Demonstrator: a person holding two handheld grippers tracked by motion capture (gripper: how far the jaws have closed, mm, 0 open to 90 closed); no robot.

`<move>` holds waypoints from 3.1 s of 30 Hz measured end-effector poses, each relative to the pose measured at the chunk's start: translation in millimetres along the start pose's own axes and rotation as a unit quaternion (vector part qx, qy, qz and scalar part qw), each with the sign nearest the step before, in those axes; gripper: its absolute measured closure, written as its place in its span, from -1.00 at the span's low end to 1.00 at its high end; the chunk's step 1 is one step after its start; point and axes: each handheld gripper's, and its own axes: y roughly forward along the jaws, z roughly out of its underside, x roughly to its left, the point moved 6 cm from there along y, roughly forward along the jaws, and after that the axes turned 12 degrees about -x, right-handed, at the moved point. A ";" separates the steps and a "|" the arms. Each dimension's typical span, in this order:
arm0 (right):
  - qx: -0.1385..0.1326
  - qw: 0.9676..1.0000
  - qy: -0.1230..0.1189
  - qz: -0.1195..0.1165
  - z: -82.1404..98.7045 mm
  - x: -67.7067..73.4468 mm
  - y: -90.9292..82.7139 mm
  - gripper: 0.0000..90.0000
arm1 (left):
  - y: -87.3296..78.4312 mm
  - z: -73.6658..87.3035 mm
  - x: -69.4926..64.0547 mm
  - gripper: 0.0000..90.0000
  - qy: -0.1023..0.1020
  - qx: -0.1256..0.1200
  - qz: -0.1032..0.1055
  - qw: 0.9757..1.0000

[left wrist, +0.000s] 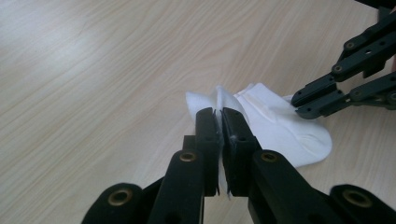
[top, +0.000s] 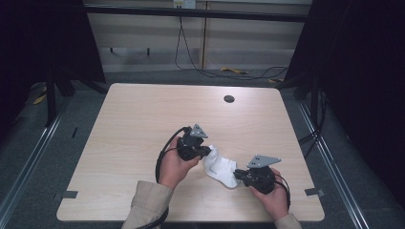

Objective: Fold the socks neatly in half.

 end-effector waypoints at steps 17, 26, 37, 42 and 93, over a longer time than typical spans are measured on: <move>-0.019 1.000 0.002 0.001 -6.3 1.4 0.9 0.52 | 17.5 -1.9 -25.6 0.91 0.014 0.006 0.028 0.999; -0.006 1.000 -0.014 0.016 -3.9 -10.4 -26.6 0.50 | 16.9 -1.9 -23.9 0.91 0.016 0.006 0.025 1.000; 0.038 0.999 -0.024 0.006 7.9 -2.7 -3.2 0.73 | 31.3 0.5 -41.0 0.91 0.033 0.029 0.050 0.998; 0.037 0.999 -0.023 0.004 8.0 -2.4 -2.0 0.76 | 44.4 7.2 -54.2 0.91 0.038 0.040 0.064 0.996; 0.029 0.999 -0.027 0.019 9.5 -3.8 -3.3 0.60 | 39.3 14.7 -59.3 0.92 0.005 0.057 0.066 0.996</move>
